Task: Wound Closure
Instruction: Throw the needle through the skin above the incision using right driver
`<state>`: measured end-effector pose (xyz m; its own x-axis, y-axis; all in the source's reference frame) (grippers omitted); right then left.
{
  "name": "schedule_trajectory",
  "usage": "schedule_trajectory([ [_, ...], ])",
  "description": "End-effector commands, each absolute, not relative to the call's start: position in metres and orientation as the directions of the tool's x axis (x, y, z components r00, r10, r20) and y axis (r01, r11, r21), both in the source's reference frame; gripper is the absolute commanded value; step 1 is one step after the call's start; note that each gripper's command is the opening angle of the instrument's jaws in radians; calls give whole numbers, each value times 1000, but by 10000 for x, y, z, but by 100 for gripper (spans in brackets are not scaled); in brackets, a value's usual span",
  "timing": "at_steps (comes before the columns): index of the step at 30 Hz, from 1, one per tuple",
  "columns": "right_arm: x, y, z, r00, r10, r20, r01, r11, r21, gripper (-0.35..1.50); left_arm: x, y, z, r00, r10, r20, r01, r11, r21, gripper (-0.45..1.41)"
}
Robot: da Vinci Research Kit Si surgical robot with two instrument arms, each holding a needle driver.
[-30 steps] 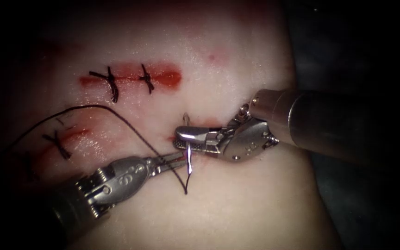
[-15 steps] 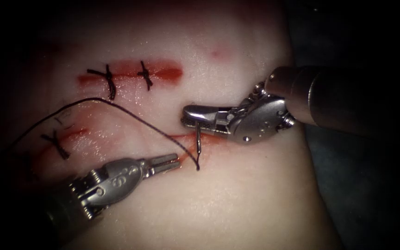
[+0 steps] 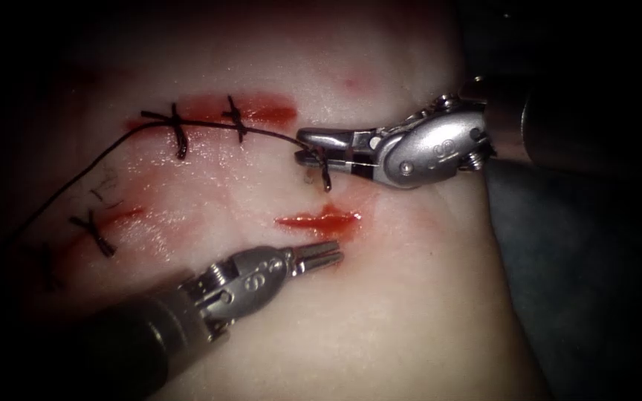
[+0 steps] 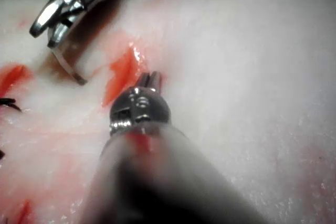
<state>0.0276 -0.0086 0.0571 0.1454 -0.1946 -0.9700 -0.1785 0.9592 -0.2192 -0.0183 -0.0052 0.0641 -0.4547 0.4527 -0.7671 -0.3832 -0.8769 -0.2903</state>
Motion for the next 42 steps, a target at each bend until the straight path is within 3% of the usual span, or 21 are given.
schedule_trajectory([
  [1, 282, -80, 575, 145, -158, -977, -178, 967, -183, -35, -185, -50, 650, -450, 454, -769, -382, -876, -294, -21],
  [15, 304, -59, 574, 136, 204, -969, -109, 976, 190, -35, -149, -70, 670, -474, 461, -750, -376, -876, -301, -21],
  [25, 299, -91, 591, 133, 282, -950, -94, 958, 272, -35, -143, -71, 662, -477, 465, -746, -373, -876, -307, -23],
  [30, 291, -101, 594, 152, 296, -943, -114, 953, 280, -35, -142, -70, 662, -478, 465, -745, -374, -875, -306, -23],
  [34, 281, -112, 588, 162, 157, -974, -115, 983, 140, -35, -141, -69, 661, -479, 466, -744, -375, -875, -306, -23],
  [42, 292, -139, 592, 181, 122, -976, -93, 990, 106, -35, -138, -62, 660, -480, 470, -741, -378, -873, -309, -25],
])
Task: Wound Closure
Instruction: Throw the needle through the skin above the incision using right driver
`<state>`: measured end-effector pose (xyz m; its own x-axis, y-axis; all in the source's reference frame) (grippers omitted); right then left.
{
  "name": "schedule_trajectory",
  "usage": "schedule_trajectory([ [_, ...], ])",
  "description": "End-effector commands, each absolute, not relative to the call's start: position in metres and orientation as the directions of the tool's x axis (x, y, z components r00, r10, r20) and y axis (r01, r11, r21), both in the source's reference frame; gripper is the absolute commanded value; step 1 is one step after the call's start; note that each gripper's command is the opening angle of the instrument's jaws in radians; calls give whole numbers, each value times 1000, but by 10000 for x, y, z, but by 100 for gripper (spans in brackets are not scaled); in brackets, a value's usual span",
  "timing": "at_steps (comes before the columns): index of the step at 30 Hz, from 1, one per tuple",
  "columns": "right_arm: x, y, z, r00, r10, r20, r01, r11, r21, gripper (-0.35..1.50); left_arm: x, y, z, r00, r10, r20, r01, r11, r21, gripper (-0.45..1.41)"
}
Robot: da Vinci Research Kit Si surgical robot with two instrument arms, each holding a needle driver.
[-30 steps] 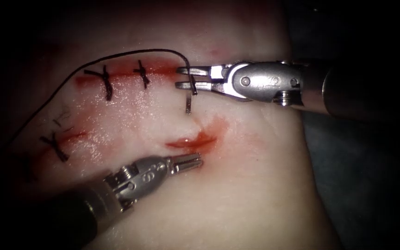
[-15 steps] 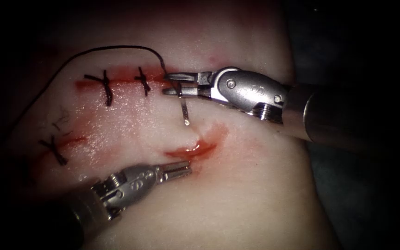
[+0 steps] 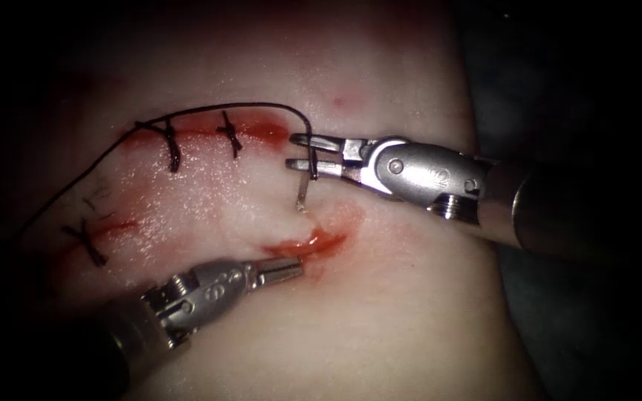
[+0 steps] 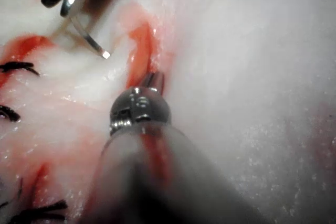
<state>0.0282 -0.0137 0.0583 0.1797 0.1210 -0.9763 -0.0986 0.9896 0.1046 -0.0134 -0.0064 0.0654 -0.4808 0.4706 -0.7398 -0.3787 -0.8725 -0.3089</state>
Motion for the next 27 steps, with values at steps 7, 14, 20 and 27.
schedule_trajectory([
  [7, 300, -149, 601, 172, 134, -976, -69, 990, 124, -35, -126, -62, 659, -488, 468, -737, -381, -874, -302, -28],
  [14, 305, -163, 608, 187, 140, -972, -54, 990, 132, -35, -120, -61, 657, -492, 469, -733, -385, -873, -300, -28],
  [20, 306, -178, 619, 200, 197, -960, -31, 980, 194, -35, -118, -62, 657, -492, 469, -733, -386, -873, -299, -28],
  [27, 297, -197, 627, 209, 199, -958, -33, 980, 196, -35, -114, -63, 657, -494, 469, -732, -386, -873, -298, -30],
])
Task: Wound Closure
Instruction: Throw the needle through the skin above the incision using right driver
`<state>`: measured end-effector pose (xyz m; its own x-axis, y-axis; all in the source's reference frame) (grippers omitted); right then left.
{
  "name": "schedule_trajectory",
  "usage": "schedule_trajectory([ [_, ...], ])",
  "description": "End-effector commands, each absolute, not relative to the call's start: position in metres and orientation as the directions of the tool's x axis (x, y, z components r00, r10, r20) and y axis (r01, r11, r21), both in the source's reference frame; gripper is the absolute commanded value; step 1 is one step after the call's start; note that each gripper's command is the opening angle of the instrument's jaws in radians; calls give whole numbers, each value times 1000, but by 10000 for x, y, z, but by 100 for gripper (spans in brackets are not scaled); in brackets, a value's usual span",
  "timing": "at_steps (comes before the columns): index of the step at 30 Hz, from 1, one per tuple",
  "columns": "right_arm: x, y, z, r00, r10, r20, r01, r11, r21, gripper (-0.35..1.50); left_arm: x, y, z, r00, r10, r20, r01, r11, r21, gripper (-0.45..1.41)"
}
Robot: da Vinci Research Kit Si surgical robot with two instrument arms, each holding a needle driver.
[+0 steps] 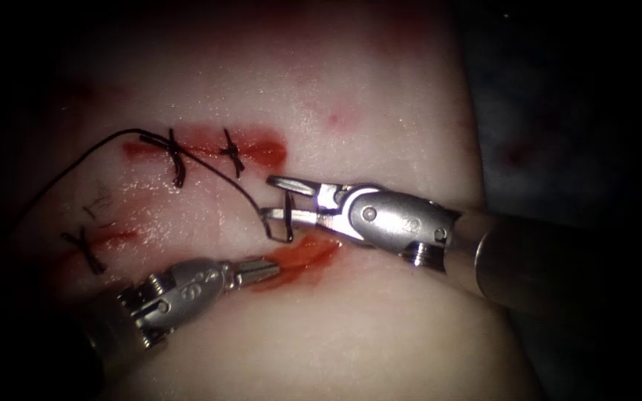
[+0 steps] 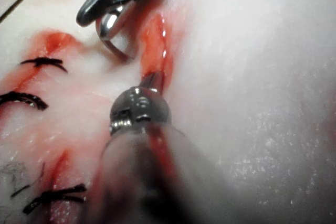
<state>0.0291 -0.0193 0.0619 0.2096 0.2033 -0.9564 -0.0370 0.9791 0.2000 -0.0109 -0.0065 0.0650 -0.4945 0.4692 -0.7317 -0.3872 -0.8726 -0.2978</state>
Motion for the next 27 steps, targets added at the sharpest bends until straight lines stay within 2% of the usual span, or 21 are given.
schedule_trajectory([
  [1, 297, -197, 627, 209, 199, -958, -33, 980, 196, -35, -114, -63, 657, -494, 469, -732, -386, -873, -298, -30],
  [27, 294, -228, 652, 272, 266, -925, 14, 960, 280, -35, -114, -63, 656, -495, 471, -730, -390, -871, -298, -30],
])
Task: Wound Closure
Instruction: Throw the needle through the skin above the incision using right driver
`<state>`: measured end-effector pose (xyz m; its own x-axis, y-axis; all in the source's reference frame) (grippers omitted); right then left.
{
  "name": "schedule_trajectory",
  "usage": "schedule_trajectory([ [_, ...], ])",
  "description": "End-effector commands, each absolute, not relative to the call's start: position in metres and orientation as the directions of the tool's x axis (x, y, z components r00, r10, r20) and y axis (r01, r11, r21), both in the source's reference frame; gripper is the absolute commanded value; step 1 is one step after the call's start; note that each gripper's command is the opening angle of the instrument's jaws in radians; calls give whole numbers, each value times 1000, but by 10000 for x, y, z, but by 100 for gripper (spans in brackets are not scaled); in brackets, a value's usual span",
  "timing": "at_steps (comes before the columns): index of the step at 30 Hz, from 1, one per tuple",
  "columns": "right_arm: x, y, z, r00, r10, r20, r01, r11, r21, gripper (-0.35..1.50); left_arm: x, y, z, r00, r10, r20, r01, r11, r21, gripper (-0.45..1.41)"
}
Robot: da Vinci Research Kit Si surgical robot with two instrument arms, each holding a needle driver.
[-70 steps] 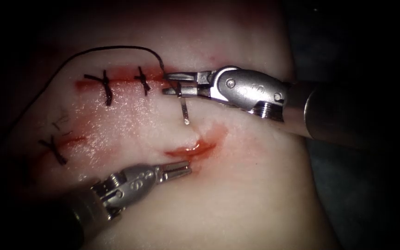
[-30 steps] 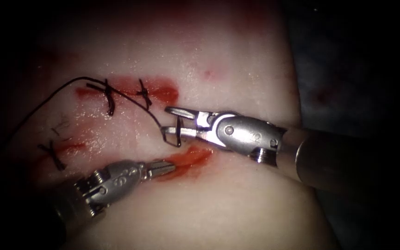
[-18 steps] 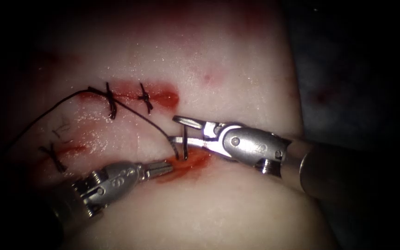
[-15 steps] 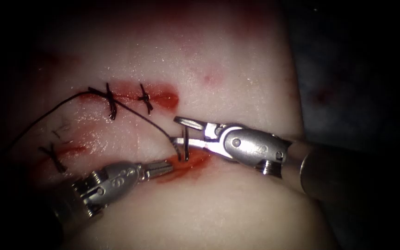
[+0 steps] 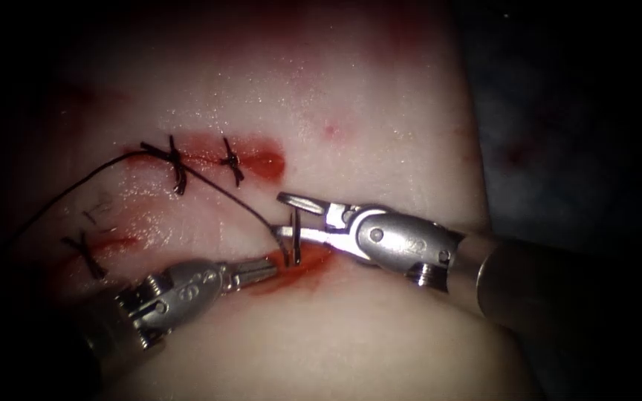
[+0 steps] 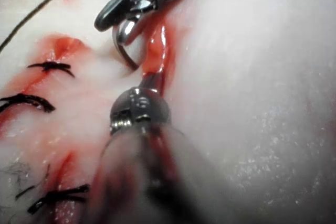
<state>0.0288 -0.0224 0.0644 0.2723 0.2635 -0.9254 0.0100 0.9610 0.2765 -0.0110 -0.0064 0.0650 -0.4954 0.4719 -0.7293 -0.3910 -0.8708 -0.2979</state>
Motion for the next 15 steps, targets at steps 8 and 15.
schedule_trajectory([
  [8, 295, -234, 655, 282, 295, -913, 23, 949, 314, -35, -115, -63, 656, -495, 471, -730, -391, -871, -298, -30],
  [15, 297, -234, 655, 299, 310, -903, 39, 941, 336, -35, -115, -63, 656, -495, 472, -729, -392, -871, -297, -32],
])
